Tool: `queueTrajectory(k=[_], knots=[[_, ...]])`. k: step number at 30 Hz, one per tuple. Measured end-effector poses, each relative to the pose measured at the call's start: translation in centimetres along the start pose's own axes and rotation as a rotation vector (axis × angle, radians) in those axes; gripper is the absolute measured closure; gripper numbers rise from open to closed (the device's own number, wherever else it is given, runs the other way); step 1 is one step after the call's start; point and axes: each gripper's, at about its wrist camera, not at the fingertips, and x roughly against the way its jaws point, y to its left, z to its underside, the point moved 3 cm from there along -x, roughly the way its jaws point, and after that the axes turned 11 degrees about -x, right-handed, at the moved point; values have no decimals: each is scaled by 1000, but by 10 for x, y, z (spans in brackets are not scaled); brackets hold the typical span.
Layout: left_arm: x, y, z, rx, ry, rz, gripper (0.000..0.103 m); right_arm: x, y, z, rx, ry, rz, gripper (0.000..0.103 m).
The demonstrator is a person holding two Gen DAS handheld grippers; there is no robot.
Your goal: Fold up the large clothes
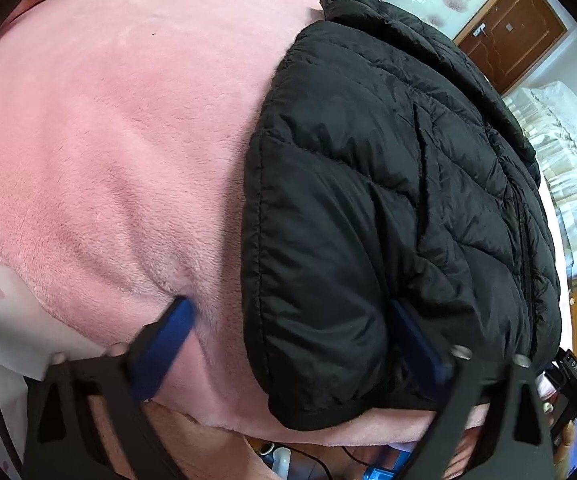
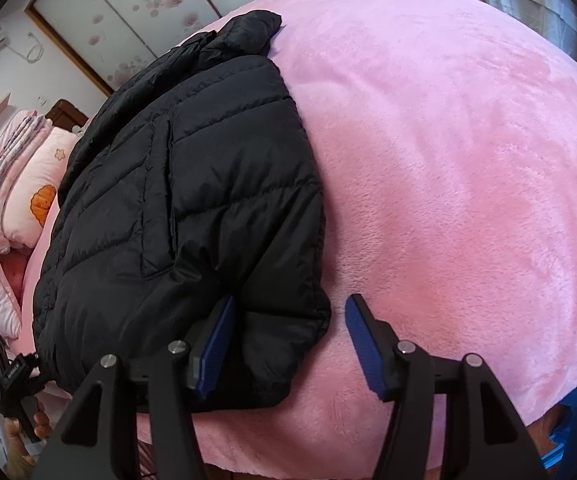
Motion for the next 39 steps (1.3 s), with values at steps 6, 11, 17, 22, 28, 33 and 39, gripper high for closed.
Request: queueTrajectory(k=[6,11,17,22,28,33,39], knots=[[8,-24,-12,-60,43,2,85,-2,12,1,49,41,-4,96],[30,-38,-29,-27,42,107,99,24,36,1,136,3,-22,98],[86,-46,-43,0,-45,227,99,96,46,-10,176,-98,-109,99],[121,-45,-40,21,-59,280,99,143,50,-9,189,-133,-158,100],[183,-42,-66,53,-162,354,99,197,61,-16,191,-195,-236,100],[225,-48,-135,30,-279,374,99,235,80,-53,191,-298,-313,100],[231,-57,-233,-14,-349,328,99,229,126,-134,196,-380,-350,100]])
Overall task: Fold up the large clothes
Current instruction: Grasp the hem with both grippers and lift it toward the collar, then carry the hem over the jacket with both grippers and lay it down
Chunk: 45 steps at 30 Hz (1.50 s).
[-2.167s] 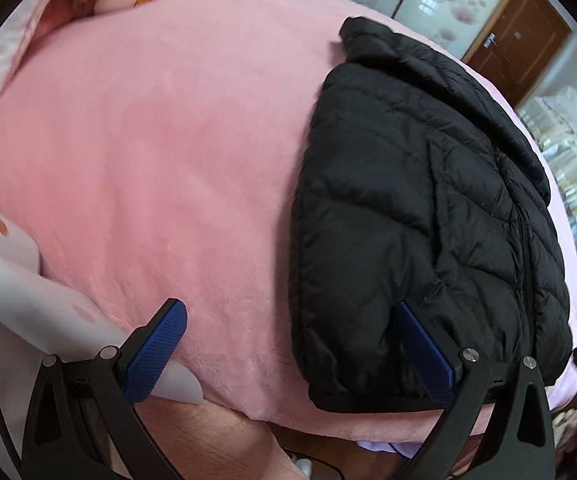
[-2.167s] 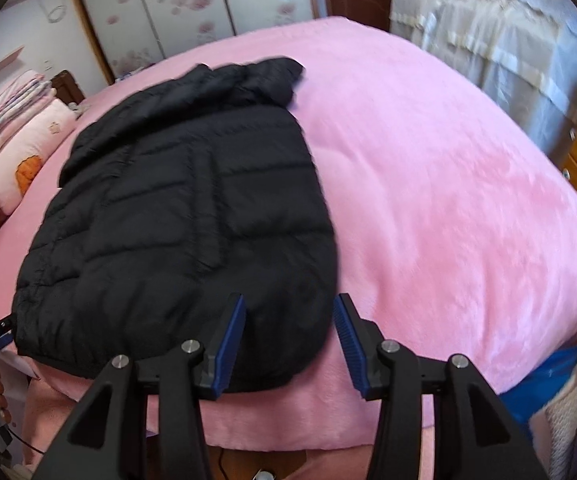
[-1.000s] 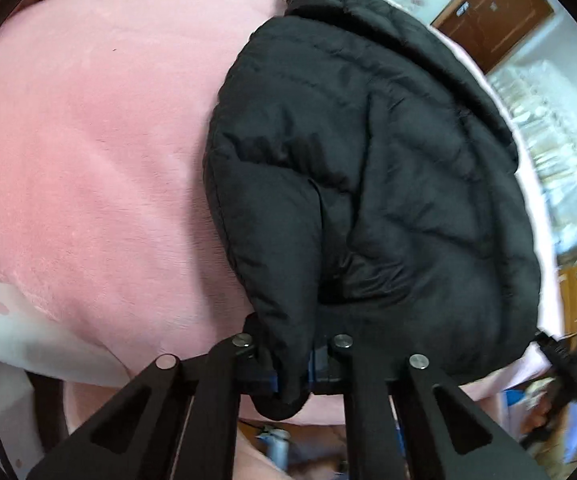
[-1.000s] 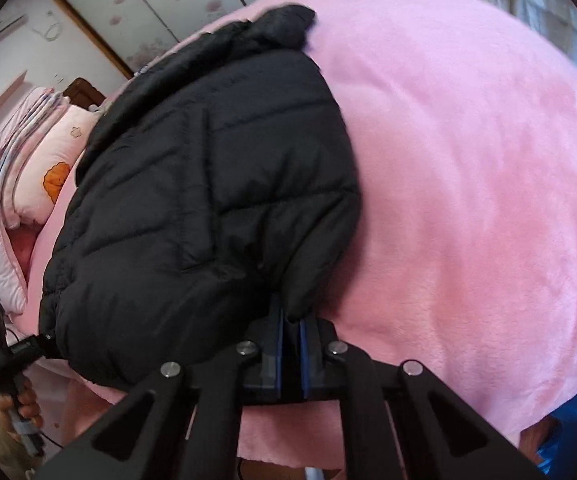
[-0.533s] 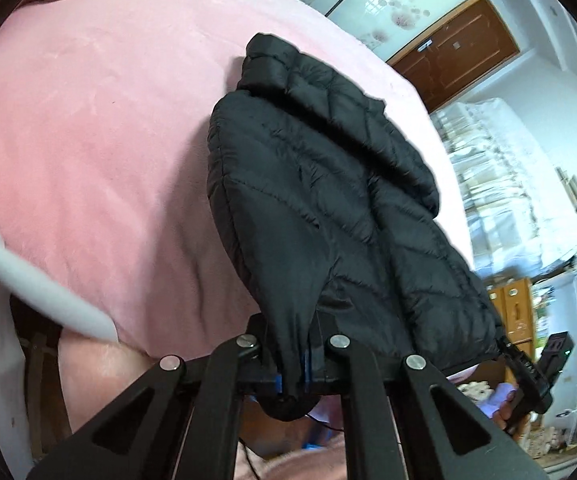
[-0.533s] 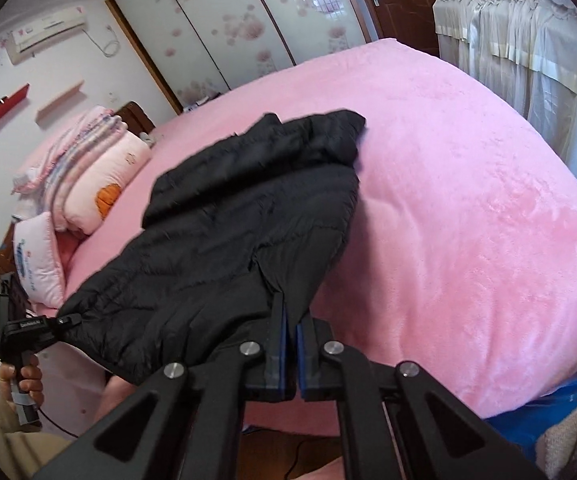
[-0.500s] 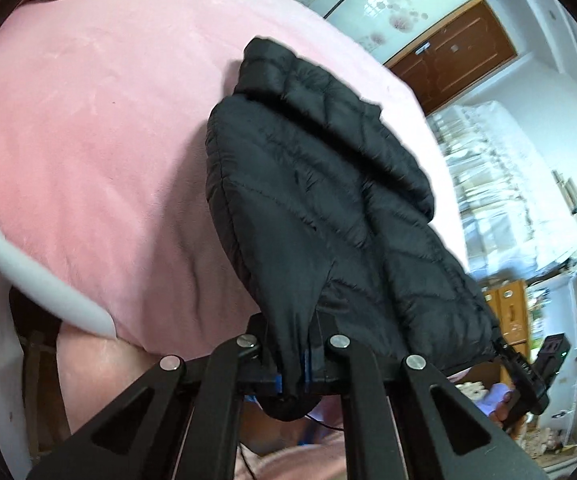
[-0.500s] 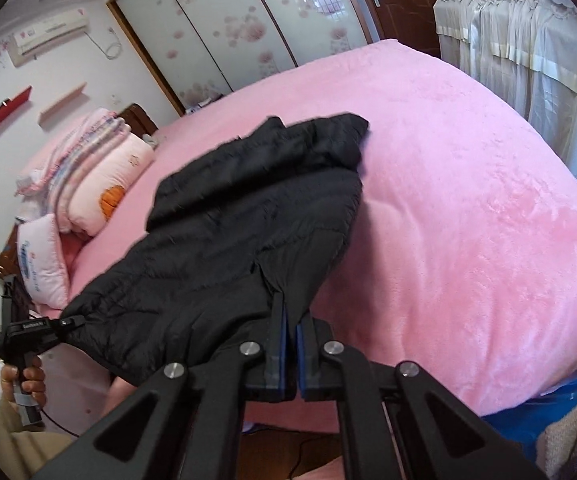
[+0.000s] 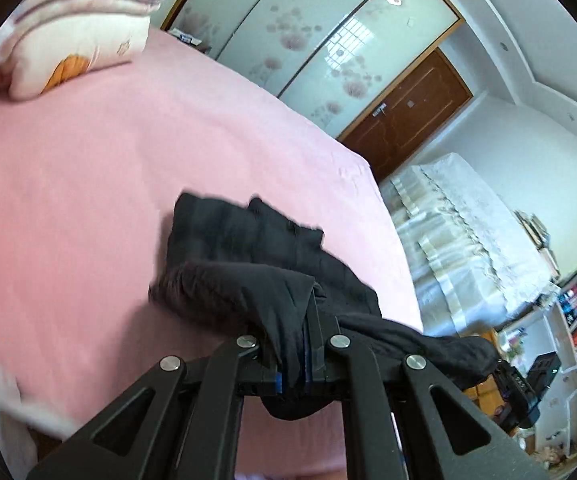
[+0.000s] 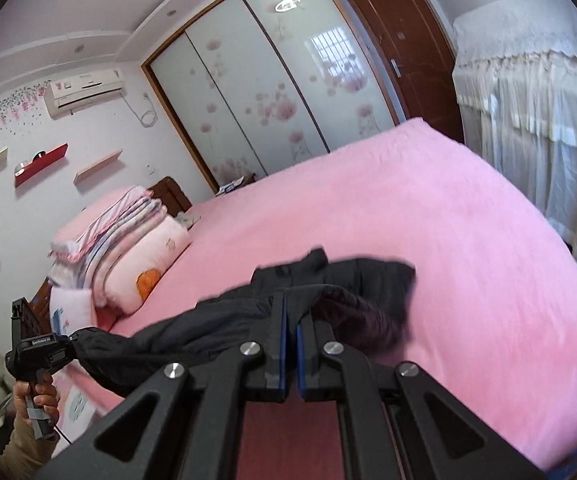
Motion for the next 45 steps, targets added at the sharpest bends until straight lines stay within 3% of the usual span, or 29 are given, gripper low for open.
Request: queueTrajectory(k=[2,7,13,16,19,22,23,25,27,31,32,35,38,45], knots=[[-37,5,-33,-6,22,-29,98,-29,1,-19,-13,-1,9,100],[-136,21,-82,-33,85,-125,98,-129,-15,-61,-74,23,76,100],[-263,63,-90,-17,218,-270,94,-249,-53,-69,-117,107,233,99],[-304,87,-70,35,295,-267,87,-297,-77,-59,-152,188,301,94],[-320,100,-62,103,324,-200,81,-323,-98,-47,-175,277,350,77],[-316,105,-68,119,314,-118,70,-311,-98,-50,-165,249,274,68],[-311,105,-71,109,305,-92,66,-305,-97,-52,-157,235,250,59],[-295,103,-70,85,282,-53,59,-289,-95,-59,-138,195,199,31],[-282,99,-77,57,242,-24,51,-277,-92,-67,-98,156,181,21],[-255,95,-90,-18,134,-62,18,-272,-86,-71,65,128,208,21],[-247,93,-95,-43,97,-73,16,-275,-81,-68,99,141,219,21],[-242,89,-105,-118,65,-83,16,-294,-75,-60,191,187,245,21],[-252,86,-105,-231,116,-140,15,-318,-67,-53,261,217,266,21],[-303,93,-90,-399,226,-195,15,-378,-93,-51,222,365,315,21]])
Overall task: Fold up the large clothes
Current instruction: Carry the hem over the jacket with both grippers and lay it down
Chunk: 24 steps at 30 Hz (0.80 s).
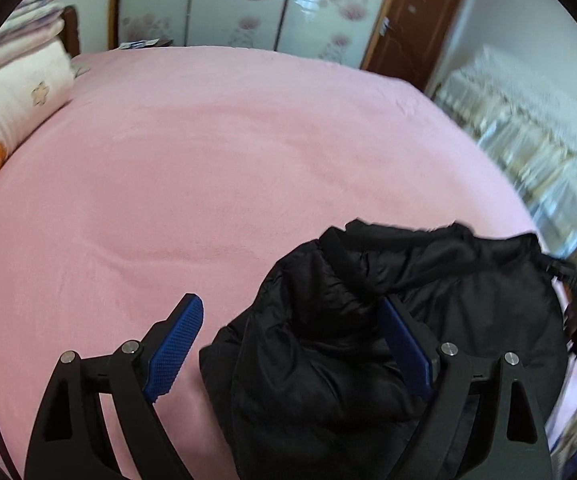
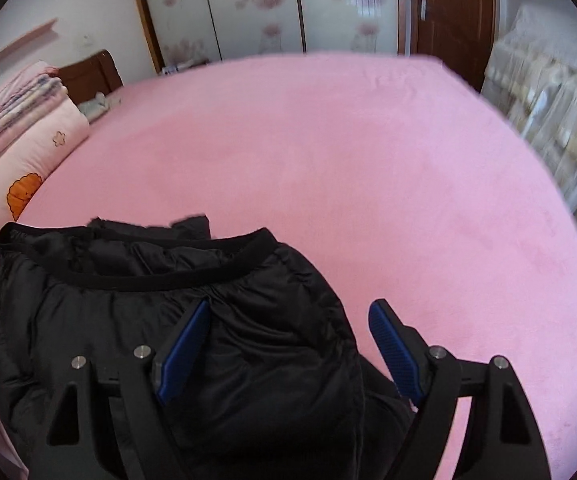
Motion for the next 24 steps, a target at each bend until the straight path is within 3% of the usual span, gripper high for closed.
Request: queueTrajectory(k=[2,3,4,5,7,9,11,13,16,19,24], knots=[[-15,-5,-3,-23,22,9,20,-12,-5,0,-53,62,-53,28],[-21,-8,-3,-31,26,20,30,-18,-8,0,-93,96,-90,58],[-27,-13,-6,-59,37,15,68,-24,-11,2,-132,132,-126,91],[-33,-17,-7,-85,58,-16,91,-28,-12,5,-143,158,-145,92],[-42,-27,-11,-131,82,-110,94,-26,-5,9,-74,118,-77,96],[-37,-37,-20,-153,51,-208,96,-19,3,9,-36,59,-44,97],[-33,-38,-28,-110,12,-249,96,-5,1,4,-66,-27,-29,97],[-37,-28,-27,-40,25,-262,96,1,-10,-2,-141,-73,-8,97],[-60,-16,-17,39,90,-277,95,-14,-21,2,-198,-49,29,97],[-78,-19,-6,17,114,-319,95,-34,-15,11,-168,-37,84,97],[-103,-13,6,41,142,-339,94,-58,-23,21,-216,-14,94,96]])
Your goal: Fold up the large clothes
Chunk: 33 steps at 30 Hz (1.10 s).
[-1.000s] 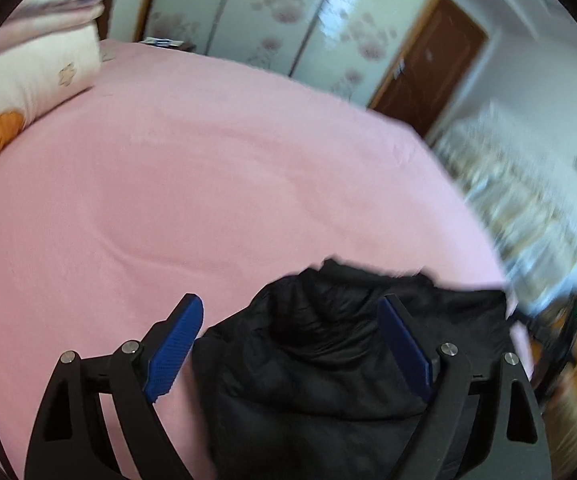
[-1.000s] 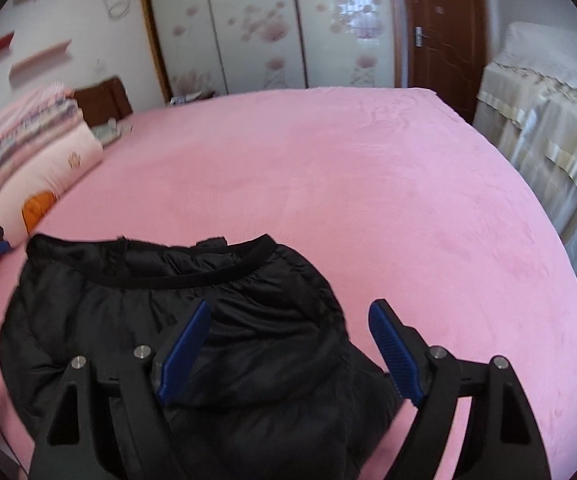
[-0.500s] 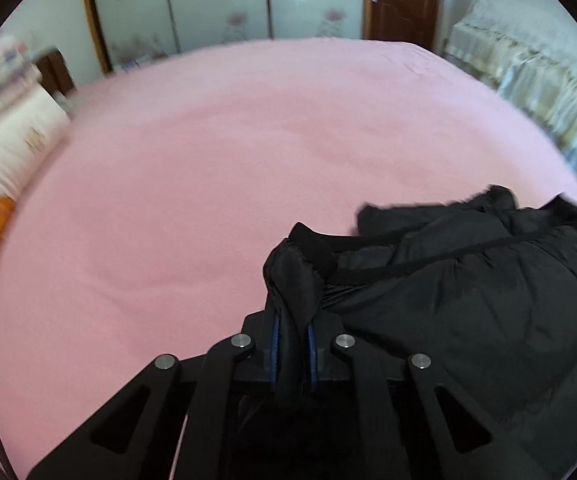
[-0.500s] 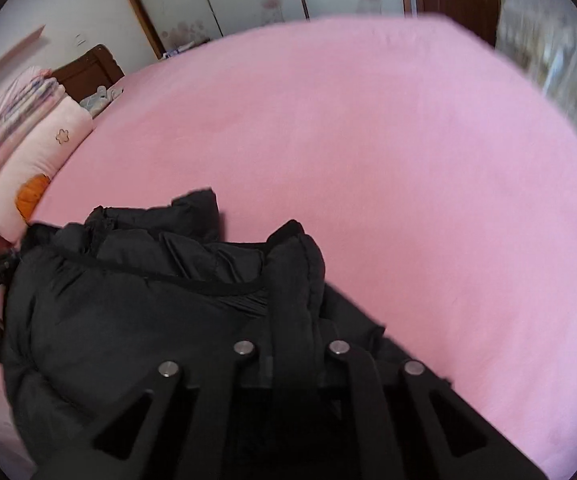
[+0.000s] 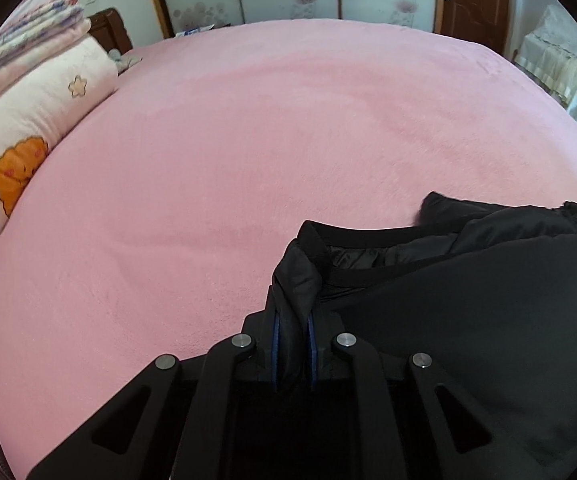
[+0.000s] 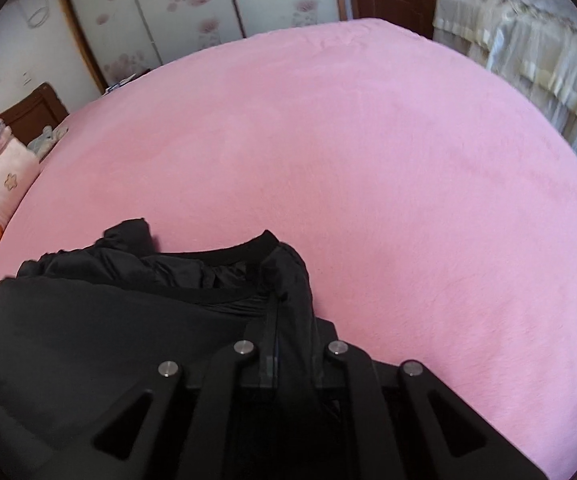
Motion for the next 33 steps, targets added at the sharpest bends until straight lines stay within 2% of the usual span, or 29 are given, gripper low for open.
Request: queueTrajectory(k=[6,7,8,9,10,11,13,16,19,23,27,29,31,33], knots=[[-13,-9,-7,-17,18,-44,90,-8,2,2,-2,13,48,94],[-11,-10,-8,-30,21,-58,88,-8,4,2,3,15,57,91],[-9,-10,-10,-39,19,-67,83,-6,5,2,5,21,63,88],[-8,-10,-11,-44,22,-71,78,-4,4,0,1,26,66,80],[-2,-10,-10,-41,25,-90,63,-1,2,-1,-11,35,63,74],[6,-9,-10,-27,24,-100,49,5,0,-3,-28,45,63,73],[23,-2,-11,21,7,-94,37,19,-3,-5,-69,48,56,73],[52,9,-7,88,-43,-40,35,48,-5,-9,-118,25,10,73],[91,15,-4,120,-86,-20,33,86,-1,-9,-133,-15,-33,73],[140,10,3,100,-136,-11,24,129,13,-1,-130,-5,-85,71],[190,-4,11,60,-186,26,20,172,40,15,-100,6,-151,69],[211,-13,14,43,-202,39,18,192,49,20,-78,-40,-193,69],[235,-28,16,37,-222,66,14,220,64,29,-42,-140,-201,69],[248,-34,14,40,-246,103,13,239,79,34,-9,-204,-208,69]])
